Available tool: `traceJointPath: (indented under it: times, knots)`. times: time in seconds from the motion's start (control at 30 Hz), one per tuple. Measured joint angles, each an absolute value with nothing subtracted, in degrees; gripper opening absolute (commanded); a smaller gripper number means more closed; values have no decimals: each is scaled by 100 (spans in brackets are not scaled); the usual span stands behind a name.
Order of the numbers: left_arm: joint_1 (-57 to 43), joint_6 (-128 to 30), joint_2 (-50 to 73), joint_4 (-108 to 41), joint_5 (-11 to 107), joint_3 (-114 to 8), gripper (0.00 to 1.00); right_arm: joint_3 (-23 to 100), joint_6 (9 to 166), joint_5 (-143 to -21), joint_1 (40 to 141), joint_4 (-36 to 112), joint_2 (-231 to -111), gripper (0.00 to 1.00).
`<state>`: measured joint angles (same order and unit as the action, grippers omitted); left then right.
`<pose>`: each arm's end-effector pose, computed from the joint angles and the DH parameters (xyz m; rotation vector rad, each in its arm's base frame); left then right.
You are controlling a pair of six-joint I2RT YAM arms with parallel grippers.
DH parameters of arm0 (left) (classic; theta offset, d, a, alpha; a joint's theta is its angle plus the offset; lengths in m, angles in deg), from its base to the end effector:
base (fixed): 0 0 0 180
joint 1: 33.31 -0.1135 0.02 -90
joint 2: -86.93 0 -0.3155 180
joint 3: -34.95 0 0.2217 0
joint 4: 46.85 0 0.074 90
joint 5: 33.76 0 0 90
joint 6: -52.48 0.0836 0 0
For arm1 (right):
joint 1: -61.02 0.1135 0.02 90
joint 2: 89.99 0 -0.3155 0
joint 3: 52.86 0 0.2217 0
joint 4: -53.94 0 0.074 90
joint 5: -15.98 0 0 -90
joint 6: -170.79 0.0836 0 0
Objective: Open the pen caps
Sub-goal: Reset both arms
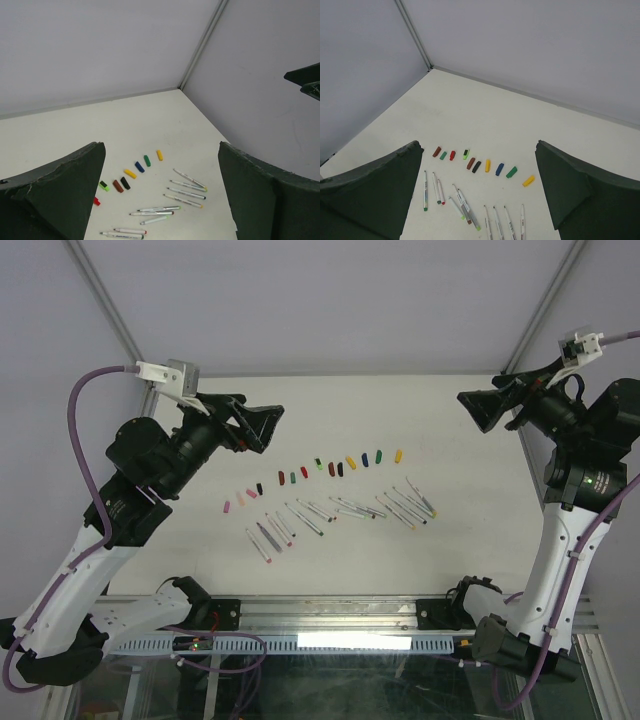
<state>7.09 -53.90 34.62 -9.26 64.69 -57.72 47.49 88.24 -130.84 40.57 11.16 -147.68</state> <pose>0.1241 -0.0895 0.5143 0.2059 1.5481 -0.6758 0.1501 0.0187 0.5301 -0.3991 1.5534 0.5991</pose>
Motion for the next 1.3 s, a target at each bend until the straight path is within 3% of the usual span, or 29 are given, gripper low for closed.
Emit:
traceJointPath:
  times: [1.3]
  knots:
    - [709,-5311,3532,-928,6467,-5768,99,4541,9121,-13451,4057,1446,-14726,99]
